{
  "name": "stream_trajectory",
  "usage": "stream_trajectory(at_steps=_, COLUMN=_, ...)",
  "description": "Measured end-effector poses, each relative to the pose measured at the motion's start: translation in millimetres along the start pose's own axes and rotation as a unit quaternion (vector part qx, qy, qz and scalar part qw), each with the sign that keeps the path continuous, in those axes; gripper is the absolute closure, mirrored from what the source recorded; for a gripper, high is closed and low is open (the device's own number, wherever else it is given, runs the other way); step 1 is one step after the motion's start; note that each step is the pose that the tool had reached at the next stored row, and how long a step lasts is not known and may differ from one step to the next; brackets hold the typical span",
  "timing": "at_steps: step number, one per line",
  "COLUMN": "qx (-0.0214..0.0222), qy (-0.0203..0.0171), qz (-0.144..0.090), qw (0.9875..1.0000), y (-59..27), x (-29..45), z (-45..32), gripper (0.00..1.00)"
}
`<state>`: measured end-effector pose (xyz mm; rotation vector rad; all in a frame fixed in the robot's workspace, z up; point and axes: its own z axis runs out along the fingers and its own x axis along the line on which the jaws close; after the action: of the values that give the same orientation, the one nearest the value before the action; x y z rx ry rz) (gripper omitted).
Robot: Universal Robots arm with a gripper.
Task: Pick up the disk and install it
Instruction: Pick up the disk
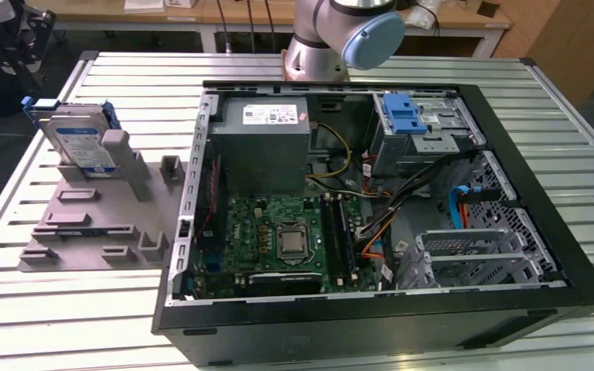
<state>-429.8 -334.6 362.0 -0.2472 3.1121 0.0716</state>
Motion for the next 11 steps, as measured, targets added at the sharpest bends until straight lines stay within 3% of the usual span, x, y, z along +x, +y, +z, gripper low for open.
stream_trajectory(at_steps=11, qx=-0.0003, qy=0.0005, qz=-0.012, qw=0.9999, y=0.0, x=0.0, z=0.0, gripper=0.89)
